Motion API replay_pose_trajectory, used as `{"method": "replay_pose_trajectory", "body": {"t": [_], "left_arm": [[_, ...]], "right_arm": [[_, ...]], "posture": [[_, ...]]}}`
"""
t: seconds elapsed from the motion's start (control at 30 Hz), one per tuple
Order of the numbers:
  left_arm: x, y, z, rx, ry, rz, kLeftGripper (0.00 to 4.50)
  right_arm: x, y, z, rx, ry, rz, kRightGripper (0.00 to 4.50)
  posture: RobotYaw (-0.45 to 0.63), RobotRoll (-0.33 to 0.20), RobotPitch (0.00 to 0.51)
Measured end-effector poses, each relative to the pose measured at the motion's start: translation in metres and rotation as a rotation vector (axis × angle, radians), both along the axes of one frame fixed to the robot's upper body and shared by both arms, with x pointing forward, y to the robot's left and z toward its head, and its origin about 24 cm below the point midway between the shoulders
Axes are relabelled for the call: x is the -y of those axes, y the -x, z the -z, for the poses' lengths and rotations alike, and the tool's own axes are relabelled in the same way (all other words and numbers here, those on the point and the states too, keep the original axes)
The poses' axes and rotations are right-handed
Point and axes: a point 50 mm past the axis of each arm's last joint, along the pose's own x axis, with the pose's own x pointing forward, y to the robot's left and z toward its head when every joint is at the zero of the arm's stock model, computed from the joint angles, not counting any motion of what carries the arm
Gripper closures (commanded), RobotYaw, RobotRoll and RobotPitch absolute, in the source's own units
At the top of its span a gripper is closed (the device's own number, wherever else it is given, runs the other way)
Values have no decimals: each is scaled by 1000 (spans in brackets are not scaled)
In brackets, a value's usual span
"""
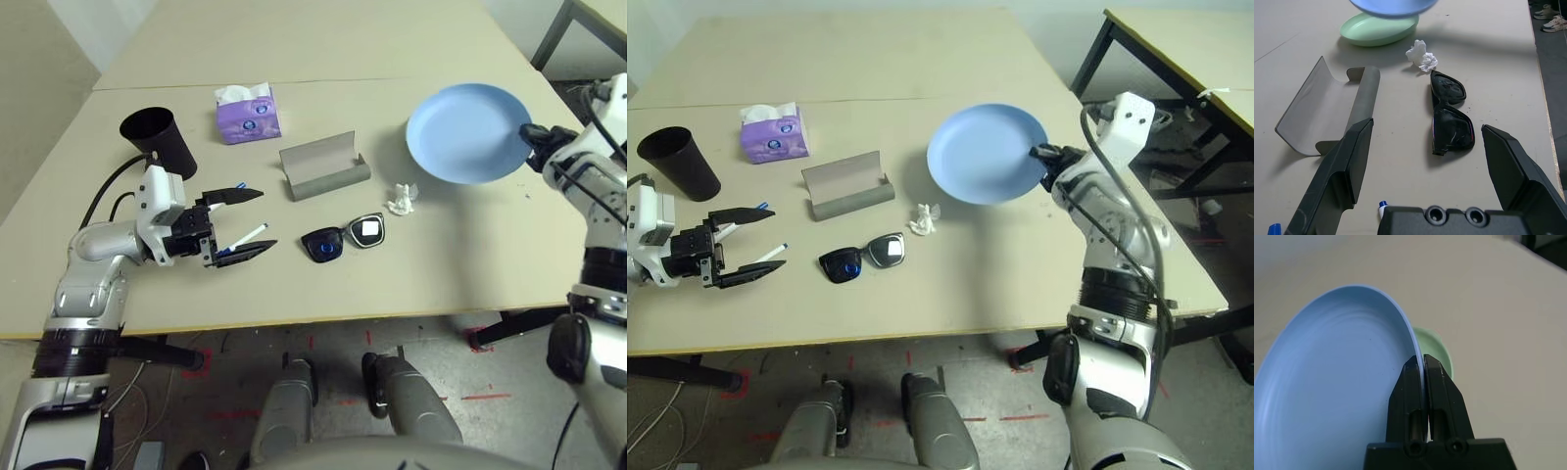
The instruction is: Organize and tidy the items on the table.
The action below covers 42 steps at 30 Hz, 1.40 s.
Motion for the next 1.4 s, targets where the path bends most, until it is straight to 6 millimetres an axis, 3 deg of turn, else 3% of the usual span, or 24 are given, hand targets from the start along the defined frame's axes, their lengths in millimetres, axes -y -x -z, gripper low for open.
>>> {"method": "replay_pose_trajectory", "body": {"t": [0.17, 0.43, 0.73, 1.4], "left_arm": [[1, 1, 0, 0, -1, 2, 0], [2, 3, 0, 2, -6, 0, 0], [2, 4, -6, -14, 40, -20, 0], [-3, 9, -4, -21, 25, -39, 0]], "right_arm": [[2, -6, -7, 81, 13, 71, 4467], [5, -15, 1, 85, 78, 169, 4467], [-8, -31, 5, 40, 133, 159, 4467], [-8, -33, 8, 13, 225, 165, 4467]], "posture": [[-123, 0, 185], [-112, 0, 182], [-93, 0, 195], [-108, 0, 209]]}}
